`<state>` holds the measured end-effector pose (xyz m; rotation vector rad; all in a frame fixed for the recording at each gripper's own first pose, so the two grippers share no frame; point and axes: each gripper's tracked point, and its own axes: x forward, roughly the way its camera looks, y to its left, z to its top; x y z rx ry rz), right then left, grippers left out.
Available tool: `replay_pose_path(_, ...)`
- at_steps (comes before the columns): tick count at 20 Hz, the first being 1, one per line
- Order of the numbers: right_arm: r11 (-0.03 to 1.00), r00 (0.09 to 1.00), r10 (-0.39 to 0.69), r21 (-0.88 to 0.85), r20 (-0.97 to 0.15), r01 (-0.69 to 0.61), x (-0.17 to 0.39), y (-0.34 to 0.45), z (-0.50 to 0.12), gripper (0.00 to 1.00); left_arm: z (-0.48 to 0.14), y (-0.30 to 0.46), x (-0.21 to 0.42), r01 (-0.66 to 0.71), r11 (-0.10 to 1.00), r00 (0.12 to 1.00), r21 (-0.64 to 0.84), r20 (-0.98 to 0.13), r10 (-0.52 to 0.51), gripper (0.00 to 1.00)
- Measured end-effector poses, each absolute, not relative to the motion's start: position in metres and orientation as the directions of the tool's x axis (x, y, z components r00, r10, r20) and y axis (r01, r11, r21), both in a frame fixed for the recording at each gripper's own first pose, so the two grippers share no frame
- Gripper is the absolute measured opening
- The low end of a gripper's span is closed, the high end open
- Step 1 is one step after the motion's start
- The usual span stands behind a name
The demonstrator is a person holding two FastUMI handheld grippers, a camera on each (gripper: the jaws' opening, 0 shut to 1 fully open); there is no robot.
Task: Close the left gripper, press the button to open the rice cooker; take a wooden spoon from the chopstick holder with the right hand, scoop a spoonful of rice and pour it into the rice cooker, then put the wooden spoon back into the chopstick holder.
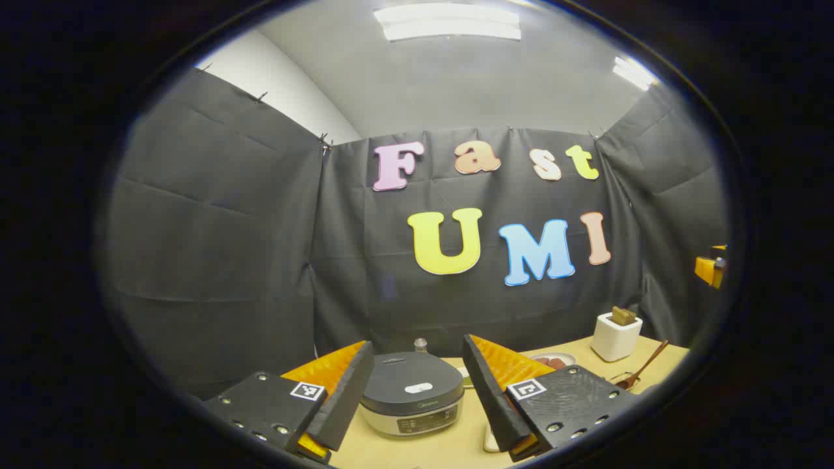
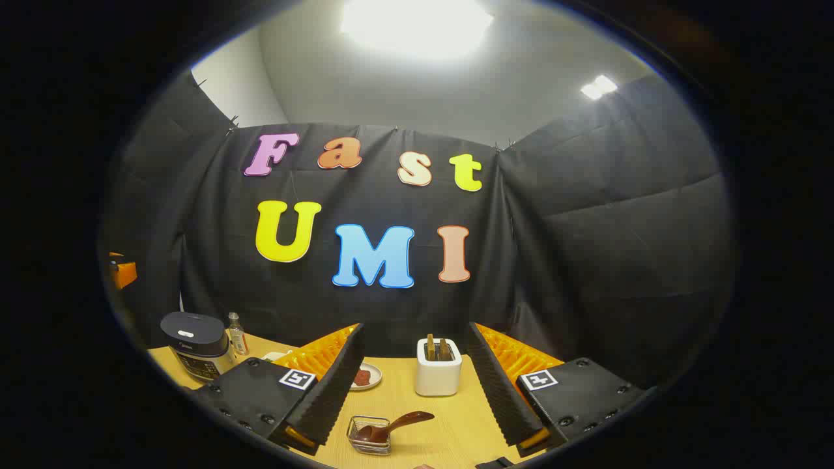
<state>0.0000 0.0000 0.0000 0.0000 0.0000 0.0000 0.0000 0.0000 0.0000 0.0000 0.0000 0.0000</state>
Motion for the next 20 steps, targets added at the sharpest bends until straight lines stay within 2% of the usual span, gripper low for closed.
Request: replay_pose_path(20,1.000,1.000,0.005,0.002,0.000,-0.005,0.0076,-0.0073,-0.0029,0.98,0.0074,-0.0044,-0.0020,-0.019,1.000,1.000,0.024,0.013,0.018,0.86)
